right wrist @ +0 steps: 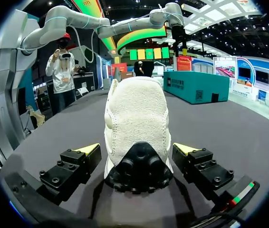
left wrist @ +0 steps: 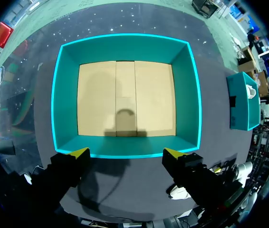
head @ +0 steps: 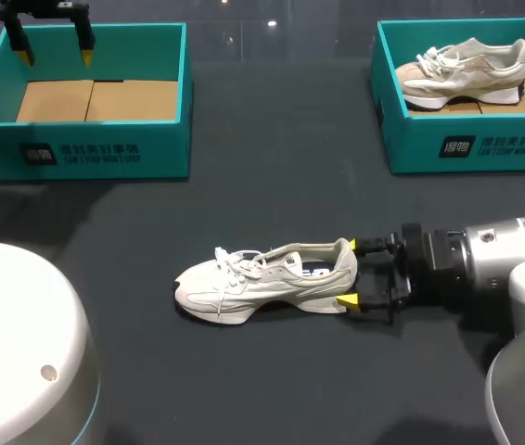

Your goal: Take the shoe out of the shoebox, open the shoe tongue, remove and reinsert the insole, then place the shoe into the shoebox

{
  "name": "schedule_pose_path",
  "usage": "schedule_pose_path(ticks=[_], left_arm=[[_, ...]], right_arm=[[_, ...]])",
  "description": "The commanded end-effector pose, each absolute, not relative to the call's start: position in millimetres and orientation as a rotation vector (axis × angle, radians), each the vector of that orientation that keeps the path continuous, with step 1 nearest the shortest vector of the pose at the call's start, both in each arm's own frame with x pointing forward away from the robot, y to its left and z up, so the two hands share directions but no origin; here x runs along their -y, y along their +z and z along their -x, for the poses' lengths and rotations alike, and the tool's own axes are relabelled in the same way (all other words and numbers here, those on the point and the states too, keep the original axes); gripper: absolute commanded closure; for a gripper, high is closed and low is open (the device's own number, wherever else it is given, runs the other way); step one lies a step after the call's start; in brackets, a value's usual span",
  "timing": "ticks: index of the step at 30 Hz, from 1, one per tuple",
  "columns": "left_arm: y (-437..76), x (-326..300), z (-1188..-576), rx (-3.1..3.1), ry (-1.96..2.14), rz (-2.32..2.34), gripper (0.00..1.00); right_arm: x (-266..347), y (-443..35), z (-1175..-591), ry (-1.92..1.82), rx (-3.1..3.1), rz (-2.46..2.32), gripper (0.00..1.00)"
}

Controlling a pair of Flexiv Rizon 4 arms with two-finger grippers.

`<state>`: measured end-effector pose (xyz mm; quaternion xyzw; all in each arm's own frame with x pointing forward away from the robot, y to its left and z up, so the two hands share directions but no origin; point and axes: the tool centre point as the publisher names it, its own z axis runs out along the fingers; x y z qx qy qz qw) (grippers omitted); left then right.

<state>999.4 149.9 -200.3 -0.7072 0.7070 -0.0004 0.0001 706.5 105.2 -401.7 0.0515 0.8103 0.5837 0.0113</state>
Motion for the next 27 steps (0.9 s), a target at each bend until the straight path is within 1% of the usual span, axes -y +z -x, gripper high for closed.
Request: schedule_pose_path(ticks=[1,27], left_arm=[[-200,-150,-1000,-2.221,-0.001,2.221,0.00],[-200,-150,-1000,-2.221,-0.001,2.221,0.00]], right_arm=[[-113,-403,-710,1.818,-2.537,-0.147,0.00],[-136,-418,-712,1.850,-2.579,-0.081,0.00]])
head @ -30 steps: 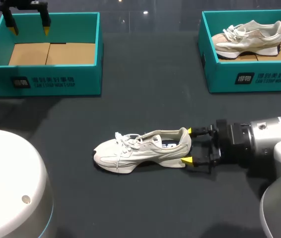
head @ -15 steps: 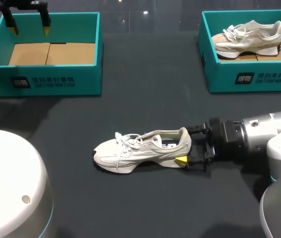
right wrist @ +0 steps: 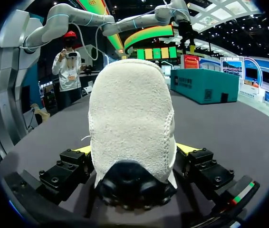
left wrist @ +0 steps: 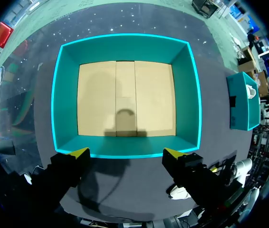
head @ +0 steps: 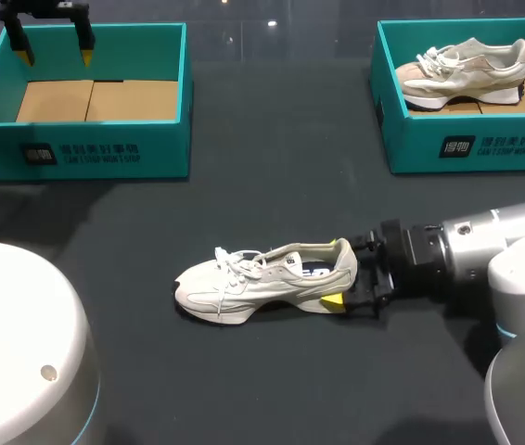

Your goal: Take the shoe out of the shoebox, open the shoe tongue, remove and reinsert the insole, then place the shoe into the shoebox

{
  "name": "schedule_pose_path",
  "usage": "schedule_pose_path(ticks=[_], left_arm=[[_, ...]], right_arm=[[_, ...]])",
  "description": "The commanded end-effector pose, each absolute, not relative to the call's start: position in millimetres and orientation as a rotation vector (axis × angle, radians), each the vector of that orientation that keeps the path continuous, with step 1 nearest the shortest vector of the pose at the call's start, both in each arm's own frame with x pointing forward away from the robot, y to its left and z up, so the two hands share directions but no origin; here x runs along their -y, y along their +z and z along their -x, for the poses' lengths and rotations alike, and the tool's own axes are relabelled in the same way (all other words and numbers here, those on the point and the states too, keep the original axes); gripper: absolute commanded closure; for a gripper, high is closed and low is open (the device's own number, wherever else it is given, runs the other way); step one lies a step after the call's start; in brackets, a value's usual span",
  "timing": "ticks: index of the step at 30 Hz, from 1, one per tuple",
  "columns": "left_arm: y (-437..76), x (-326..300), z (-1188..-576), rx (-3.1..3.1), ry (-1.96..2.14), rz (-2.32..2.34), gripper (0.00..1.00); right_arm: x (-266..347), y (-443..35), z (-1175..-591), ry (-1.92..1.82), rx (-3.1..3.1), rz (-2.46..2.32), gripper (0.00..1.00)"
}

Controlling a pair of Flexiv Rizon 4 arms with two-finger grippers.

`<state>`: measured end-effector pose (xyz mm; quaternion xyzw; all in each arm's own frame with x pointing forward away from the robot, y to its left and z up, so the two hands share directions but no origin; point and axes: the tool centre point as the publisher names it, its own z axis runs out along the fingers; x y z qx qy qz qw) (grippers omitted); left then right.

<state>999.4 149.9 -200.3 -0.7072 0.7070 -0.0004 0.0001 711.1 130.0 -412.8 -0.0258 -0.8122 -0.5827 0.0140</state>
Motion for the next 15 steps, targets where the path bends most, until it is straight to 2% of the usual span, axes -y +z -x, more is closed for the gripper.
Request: schedule_pose_path(ticks=[1,15], left_arm=[[-200,-150,-1000,-2.221,-0.001,2.221,0.00],[-200,-150,-1000,-2.221,-0.001,2.221,0.00]], right_arm=[[-136,-419,-711,-1.811,2.523,0.078,0.00],[-147,-420,-709,-1.817,2.511,0.048,0.00]])
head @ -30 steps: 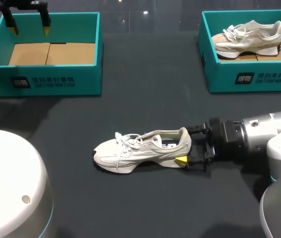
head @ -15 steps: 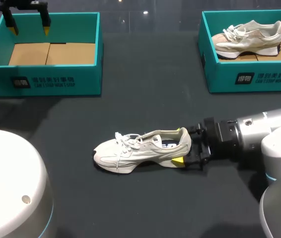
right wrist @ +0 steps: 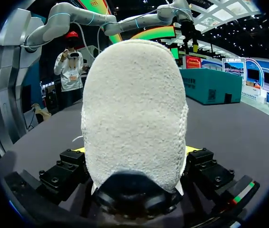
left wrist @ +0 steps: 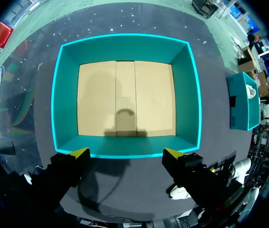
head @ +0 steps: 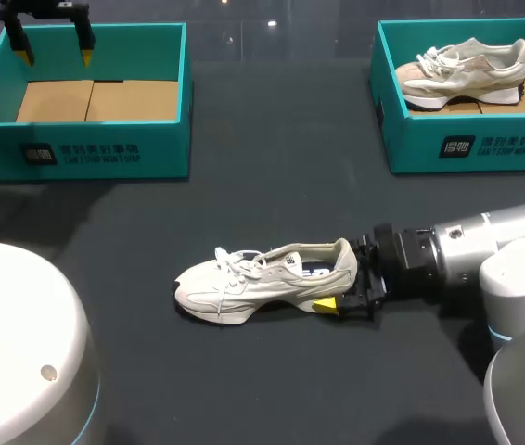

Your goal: Take the shoe out of the shoebox, open the shoe tongue, remove and reinsert the insole, then place the shoe into the shoebox

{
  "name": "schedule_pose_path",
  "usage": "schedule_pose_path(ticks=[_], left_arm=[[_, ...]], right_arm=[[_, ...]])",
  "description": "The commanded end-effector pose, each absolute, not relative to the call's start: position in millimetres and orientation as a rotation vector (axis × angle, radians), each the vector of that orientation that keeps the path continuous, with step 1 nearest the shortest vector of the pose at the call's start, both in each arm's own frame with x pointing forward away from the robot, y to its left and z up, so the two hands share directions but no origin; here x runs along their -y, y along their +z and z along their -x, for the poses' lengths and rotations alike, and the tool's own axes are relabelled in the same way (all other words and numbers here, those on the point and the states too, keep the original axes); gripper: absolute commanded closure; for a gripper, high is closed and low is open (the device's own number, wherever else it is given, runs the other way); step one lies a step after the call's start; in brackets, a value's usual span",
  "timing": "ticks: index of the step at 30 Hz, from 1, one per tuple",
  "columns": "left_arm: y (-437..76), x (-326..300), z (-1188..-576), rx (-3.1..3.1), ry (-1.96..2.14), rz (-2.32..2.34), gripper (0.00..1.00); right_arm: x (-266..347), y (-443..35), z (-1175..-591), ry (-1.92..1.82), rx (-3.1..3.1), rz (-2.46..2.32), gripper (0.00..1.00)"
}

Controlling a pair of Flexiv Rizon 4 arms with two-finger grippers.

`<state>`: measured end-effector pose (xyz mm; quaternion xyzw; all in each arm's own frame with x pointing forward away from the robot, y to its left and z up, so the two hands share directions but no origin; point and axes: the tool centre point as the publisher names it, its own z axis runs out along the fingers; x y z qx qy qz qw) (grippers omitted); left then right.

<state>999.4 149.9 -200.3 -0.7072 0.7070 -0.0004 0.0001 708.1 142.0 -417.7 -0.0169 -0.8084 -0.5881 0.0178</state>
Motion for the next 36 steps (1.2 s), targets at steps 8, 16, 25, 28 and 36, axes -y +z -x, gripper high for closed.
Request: schedule_pose_path(ticks=[8,16,25,28,36], left_arm=[[-200,-150,-1000,-2.221,-0.001,2.221,0.00],[-200,-150,-1000,-2.221,-0.001,2.221,0.00],[-200,-150,-1000,-2.221,-0.001,2.221,0.00],[-200,-150,-1000,-2.221,-0.001,2.221,0.00],[-196,-137,-990,-2.168,0.013,2.300,0.00]], right_arm=[[-149,-421,-709,-1.818,2.506,0.043,0.73],[-149,-421,-707,-1.828,2.510,0.053,1.00],[-146,-422,-707,-1.841,2.491,0.079,1.00],[-146,-422,-707,-1.841,2.491,0.079,1.00],[-146,-422,-707,-1.841,2.491,0.079,1.00]])
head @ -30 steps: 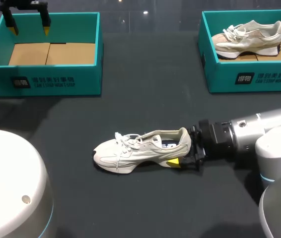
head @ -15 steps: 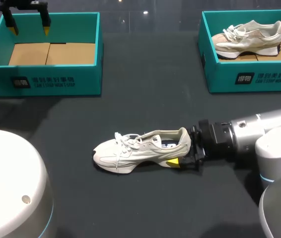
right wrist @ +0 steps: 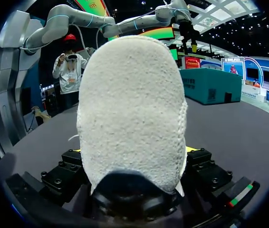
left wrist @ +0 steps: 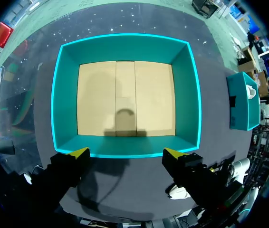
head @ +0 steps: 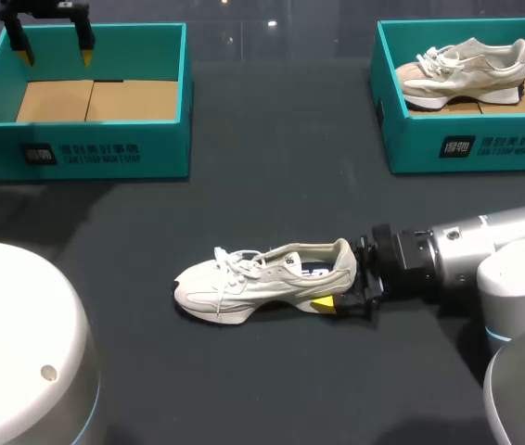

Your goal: Take the shoe out of the shoebox, open the shoe tongue, remove and reinsert the insole, then place the shoe into the shoebox

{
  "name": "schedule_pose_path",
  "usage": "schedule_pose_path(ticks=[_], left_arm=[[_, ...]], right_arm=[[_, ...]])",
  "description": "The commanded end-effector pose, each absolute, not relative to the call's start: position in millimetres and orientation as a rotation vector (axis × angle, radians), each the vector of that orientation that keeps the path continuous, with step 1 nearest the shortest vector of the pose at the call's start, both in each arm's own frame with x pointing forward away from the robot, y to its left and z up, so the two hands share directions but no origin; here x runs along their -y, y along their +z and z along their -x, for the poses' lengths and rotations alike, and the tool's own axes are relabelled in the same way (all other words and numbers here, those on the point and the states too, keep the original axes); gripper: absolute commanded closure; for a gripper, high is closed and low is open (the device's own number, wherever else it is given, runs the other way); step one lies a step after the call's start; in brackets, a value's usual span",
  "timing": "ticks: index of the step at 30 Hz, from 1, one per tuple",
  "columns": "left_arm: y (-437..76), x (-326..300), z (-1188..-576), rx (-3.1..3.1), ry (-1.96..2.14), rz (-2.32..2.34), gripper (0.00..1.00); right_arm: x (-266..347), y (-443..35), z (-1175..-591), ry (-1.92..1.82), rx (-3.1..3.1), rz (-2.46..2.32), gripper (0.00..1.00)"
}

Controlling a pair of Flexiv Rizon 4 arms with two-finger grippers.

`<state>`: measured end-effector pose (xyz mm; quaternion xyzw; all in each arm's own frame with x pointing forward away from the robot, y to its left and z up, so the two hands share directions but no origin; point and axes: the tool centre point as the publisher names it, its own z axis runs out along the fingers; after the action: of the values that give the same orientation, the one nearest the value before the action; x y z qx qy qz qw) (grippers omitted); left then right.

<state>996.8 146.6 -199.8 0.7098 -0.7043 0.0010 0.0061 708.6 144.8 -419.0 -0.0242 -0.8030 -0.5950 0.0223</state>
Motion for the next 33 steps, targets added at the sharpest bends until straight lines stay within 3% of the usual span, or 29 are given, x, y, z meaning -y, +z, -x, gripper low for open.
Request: schedule_pose_path(ticks=[1,11,33], left_arm=[[-195,-134,-984,2.149,-0.006,-2.262,0.00],[-185,-89,-929,2.110,0.059,-2.401,0.00],[-201,50,-845,2.229,0.061,-2.198,0.00]], right_arm=[[-146,-422,-707,-1.841,2.491,0.079,1.00],[-146,-422,-707,-1.841,2.491,0.079,1.00],[-146,-422,-707,-1.841,2.491,0.079,1.00]])
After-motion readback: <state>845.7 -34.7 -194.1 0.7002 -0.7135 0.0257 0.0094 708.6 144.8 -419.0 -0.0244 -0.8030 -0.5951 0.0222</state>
